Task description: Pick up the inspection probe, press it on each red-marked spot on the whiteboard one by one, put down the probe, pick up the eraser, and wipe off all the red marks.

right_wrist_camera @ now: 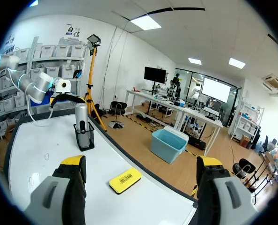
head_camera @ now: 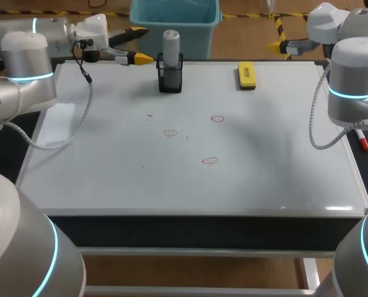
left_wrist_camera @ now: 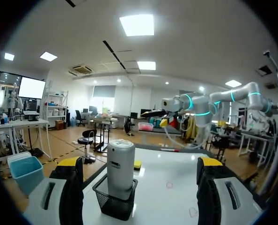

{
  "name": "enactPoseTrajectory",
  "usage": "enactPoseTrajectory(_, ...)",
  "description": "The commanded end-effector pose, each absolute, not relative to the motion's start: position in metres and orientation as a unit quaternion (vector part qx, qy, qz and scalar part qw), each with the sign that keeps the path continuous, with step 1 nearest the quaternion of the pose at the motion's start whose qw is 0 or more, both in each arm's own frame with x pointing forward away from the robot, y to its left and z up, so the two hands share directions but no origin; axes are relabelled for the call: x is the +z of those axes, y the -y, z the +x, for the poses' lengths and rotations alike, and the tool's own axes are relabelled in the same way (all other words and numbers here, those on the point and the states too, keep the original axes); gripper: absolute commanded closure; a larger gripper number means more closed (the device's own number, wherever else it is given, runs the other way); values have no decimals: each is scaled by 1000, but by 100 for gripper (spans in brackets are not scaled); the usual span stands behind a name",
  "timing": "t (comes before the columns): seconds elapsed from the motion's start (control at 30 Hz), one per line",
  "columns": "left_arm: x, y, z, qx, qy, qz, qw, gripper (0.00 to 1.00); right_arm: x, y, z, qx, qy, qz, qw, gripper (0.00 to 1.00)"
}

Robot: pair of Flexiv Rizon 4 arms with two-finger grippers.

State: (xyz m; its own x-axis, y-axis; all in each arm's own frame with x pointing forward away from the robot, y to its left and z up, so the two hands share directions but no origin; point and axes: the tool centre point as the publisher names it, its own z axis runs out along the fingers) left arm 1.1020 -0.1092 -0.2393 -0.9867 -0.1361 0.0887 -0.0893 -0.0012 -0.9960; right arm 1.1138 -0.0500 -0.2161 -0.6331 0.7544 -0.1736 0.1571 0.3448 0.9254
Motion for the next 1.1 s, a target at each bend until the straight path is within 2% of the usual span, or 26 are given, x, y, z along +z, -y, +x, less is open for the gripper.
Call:
enactPoseTrajectory(0.03,-252,120,1119,-713,-700,-46,-13,0,-216,50,1114,488,-761,300,306,0)
enactPoseTrajectory(0.63,-267,164,1141,-718,-694,-36,-37,0,-216,50,1114,488,-761,300,306,0)
enactPoseTrajectory(1.1,-268,186,1137,-723,-689,-50,-26,0,-216,50,1114,488,-761,300,306,0)
